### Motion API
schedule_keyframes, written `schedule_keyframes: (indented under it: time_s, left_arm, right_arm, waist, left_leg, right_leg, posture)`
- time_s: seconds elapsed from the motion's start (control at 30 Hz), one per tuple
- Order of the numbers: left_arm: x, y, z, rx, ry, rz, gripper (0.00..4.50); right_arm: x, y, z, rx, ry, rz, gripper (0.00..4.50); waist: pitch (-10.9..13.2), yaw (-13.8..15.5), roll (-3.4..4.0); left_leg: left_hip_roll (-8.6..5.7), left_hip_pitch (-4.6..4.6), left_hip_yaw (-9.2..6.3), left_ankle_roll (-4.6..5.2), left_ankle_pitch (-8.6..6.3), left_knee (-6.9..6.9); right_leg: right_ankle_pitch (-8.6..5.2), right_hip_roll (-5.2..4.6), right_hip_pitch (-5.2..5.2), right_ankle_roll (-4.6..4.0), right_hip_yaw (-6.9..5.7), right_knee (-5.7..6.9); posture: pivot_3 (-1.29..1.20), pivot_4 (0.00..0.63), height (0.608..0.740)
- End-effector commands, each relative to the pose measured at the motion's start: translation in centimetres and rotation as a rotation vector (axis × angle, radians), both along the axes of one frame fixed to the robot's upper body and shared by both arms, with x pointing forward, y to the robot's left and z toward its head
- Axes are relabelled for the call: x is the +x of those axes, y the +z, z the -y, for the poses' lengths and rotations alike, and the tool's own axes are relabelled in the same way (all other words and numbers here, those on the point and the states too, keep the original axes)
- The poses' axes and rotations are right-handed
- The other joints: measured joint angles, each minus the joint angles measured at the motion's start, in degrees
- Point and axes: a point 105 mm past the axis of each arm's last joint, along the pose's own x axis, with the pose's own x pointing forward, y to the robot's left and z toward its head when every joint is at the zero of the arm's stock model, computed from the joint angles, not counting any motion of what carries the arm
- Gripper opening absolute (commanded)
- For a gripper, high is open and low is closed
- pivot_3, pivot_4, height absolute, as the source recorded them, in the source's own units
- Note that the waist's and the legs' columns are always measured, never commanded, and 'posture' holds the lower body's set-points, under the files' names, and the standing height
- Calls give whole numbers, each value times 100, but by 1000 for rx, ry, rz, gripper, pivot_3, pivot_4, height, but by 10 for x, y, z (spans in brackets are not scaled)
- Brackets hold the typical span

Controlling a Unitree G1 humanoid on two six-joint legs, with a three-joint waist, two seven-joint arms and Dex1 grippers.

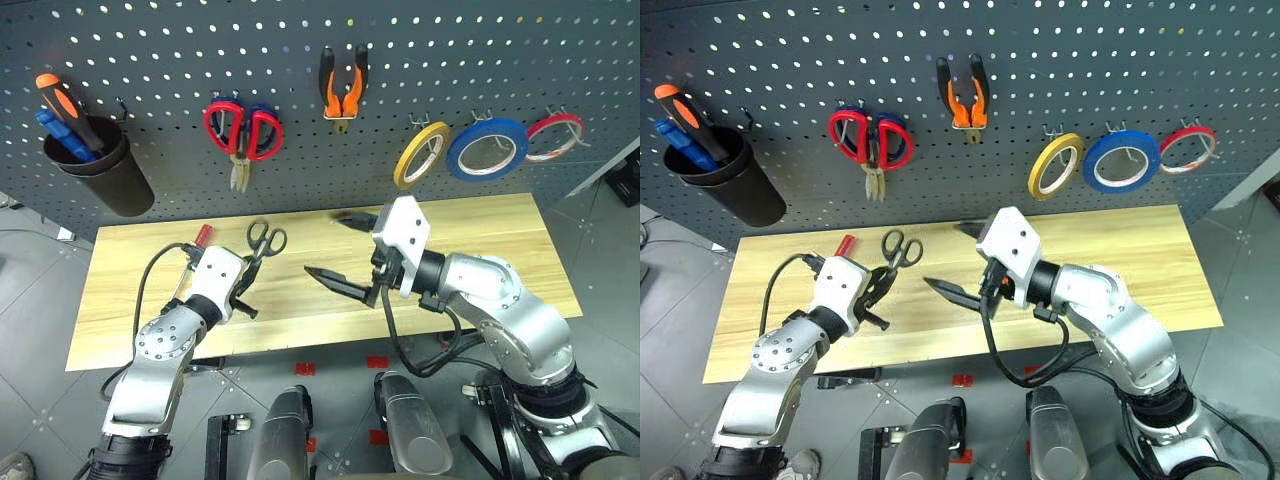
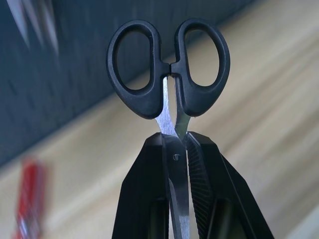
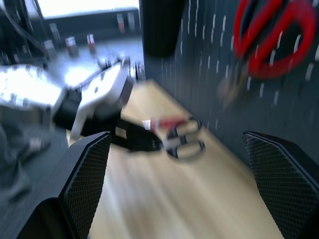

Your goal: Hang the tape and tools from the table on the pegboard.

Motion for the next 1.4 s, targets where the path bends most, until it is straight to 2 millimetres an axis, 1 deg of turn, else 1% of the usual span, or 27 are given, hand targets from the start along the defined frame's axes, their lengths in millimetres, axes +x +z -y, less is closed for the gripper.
schedule_keyframes:
  time_s: [0.03, 0.1, 0.17, 0.23, 0.37, 0.47, 0.57, 0.67, 0.8, 0.9, 1.03, 1.1, 1.17, 1.23, 1.27, 1.33, 1.37, 1.4]
  left_arm:
    - [-8, 43, 12, 18, -46, 195, 273]
    - [-12, 67, 18, 86, -42, 337, 273]
    - [-14, 82, 15, 85, 20, 417, 273]
    - [-17, 90, 13, 77, 63, 462, 273]
    - [-22, 102, 11, 53, 130, 525, 273]
    - [-21, 109, 3, 55, 185, 554, 273]
    - [-16, 108, -1, 50, 209, 537, 273]
    - [-7, 105, -5, 41, 229, 509, 273]
    - [6, 101, -1, 34, 204, 473, 273]
    - [14, 98, -4, 23, 217, 452, 273]
    - [18, 91, -8, 41, 247, 428, 273]
    - [21, 85, -13, 30, 279, 397, 991]
    - [21, 77, -14, 16, 283, 364, 1500]
    - [19, 71, -17, -2, 294, 338, 2064]
    - [18, 69, -18, -10, 301, 328, 2429]
    - [16, 63, -24, -24, 330, 298, 3036]
    - [17, 53, -33, -56, 362, 244, 3343]
    - [17, 38, -40, -85, 383, 162, 3619]
  right_arm:
    - [-7, 15, 0, 41, 33, 76, 4500]
    - [-4, 14, 0, 33, 21, 88, 4500]
    - [2, 14, 2, 27, -16, 114, 4500]
    - [5, 15, 4, 21, -38, 150, 4500]
    - [11, 20, 4, 49, -63, 167, 4500]
    - [14, 23, 5, 59, -77, 182, 4500]
    - [16, 24, 5, 70, -84, 188, 4500]
    - [19, 34, 5, 126, -95, 183, 4500]
    - [21, 47, 4, 183, -103, 183, 4500]
    - [22, 52, 4, 207, -101, 175, 4500]
    - [24, 55, 4, 226, -105, 167, 4500]
    - [25, 55, 4, 228, -107, 165, 4500]
    - [25, 52, 3, 218, -106, 160, 4500]
    - [25, 44, 2, 195, -105, 141, 4500]
    - [24, 41, 1, 186, -106, 133, 4500]
    - [25, 30, 0, 147, -113, 108, 4500]
    - [27, 21, 0, 114, -125, 87, 4500]
    - [28, 14, 0, 94, -138, 63, 4500]
  waist:
    - [0, 18, 0]
    - [0, 16, 0]
    - [0, 12, 0]
    - [0, 8, 0]
    - [0, -13, -1]
    - [-1, -15, -1]
    - [-1, -14, -1]
    - [-1, -12, -2]
    - [-1, -15, -2]
    - [-2, -27, -3]
    - [-2, -32, -3]
    - [-2, -33, -3]
    - [-2, -35, -3]
    - [-2, -36, -3]
    - [-2, -36, -4]
    - [-2, -35, -4]
    - [-2, -35, -4]
    - [-4, -34, -5]
  left_leg:
    - [-1, 0, 0, 0, 0, 0]
    - [-1, -1, 1, 0, 0, 0]
    - [-2, -1, 2, 0, 0, 0]
    - [-2, -1, 2, 0, 0, 0]
    - [0, -1, 3, -4, 2, 1]
    - [1, -1, 3, -3, 2, 1]
    - [-1, -1, 4, -2, 1, 3]
    - [-1, -1, 3, -11, 7, 3]
    - [-1, -1, 3, -18, 10, 5]
    - [0, -2, 3, -18, 11, 5]
    - [0, -1, 5, -19, 11, 5]
    - [0, -1, 4, -19, 11, 5]
    - [0, -1, 4, -19, 11, 5]
    - [0, -1, 5, -19, 11, 5]
    - [0, -1, 5, -19, 11, 5]
    - [1, -2, 5, -19, 11, 5]
    - [1, -1, 5, -19, 11, 5]
    - [1, -2, 5, -19, 11, 5]
  right_leg:
    - [0, 1, 0, 0, -1, -1]
    - [0, 1, 0, 0, -2, -1]
    - [0, 2, -1, 0, 0, -1]
    - [0, 4, 0, 0, 0, 0]
    - [0, 8, -1, 0, 0, 1]
    - [0, 10, -2, 0, 0, 2]
    - [0, 10, -1, 0, 0, 2]
    - [0, 10, -1, 0, -1, 3]
    - [0, 11, -1, 0, -1, 6]
    - [0, 12, -1, 0, -2, 4]
    - [0, 11, -3, 0, 0, 4]
    - [0, 11, -3, 0, 0, 4]
    - [0, 11, -3, 0, 0, 5]
    - [0, 11, -3, 0, 1, 5]
    - [0, 11, -3, 0, 1, 4]
    - [0, 11, -3, 0, 0, 4]
    - [0, 11, -3, 0, 1, 4]
    - [0, 11, -4, 0, 1, 5]
  posture:
    - [-161, 330, 740]
    - [-160, 326, 740]
    - [-160, 326, 740]
    - [-160, 324, 740]
    - [-160, 324, 740]
    - [-160, 324, 740]
    - [-152, 317, 740]
    - [-152, 317, 740]
    - [-159, 319, 740]
    - [-163, 320, 740]
    - [-167, 318, 740]
    - [-167, 318, 740]
    - [-166, 318, 740]
    - [-166, 318, 740]
    - [-166, 318, 740]
    - [-166, 318, 740]
    - [-163, 318, 740]
    - [-157, 319, 740]
